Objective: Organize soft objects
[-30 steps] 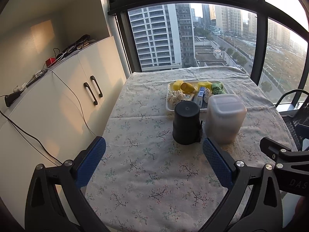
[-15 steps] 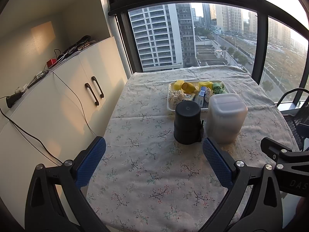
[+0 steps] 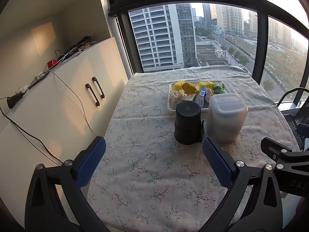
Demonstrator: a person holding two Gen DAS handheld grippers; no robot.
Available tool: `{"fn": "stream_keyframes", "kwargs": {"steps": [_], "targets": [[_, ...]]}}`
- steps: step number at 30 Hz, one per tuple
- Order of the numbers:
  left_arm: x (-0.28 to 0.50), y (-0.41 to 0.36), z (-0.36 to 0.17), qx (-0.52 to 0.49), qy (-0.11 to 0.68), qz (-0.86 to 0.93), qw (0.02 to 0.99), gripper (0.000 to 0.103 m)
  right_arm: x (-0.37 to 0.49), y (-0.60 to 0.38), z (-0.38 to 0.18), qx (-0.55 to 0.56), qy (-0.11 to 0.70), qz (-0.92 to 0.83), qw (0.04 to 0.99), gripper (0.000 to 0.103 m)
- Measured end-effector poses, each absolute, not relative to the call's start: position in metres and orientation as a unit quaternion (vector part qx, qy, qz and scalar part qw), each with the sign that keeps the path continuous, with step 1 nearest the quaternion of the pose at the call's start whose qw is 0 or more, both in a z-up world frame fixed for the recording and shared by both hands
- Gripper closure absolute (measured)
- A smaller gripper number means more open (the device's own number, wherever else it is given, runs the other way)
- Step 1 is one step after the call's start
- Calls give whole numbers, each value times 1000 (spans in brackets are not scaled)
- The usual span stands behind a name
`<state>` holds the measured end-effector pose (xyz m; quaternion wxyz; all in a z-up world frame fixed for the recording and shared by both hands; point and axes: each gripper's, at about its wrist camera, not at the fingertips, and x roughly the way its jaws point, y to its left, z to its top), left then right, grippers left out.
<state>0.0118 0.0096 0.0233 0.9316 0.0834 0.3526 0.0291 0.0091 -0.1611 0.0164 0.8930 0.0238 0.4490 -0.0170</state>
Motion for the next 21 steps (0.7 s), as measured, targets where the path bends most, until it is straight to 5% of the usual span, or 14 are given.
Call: {"fn": "stream_keyframes", "kwargs": {"steps": [21], "targets": [[11, 12, 25, 84, 353, 30, 931, 1, 9, -160, 19, 22, 449, -15, 893, 0]]}}
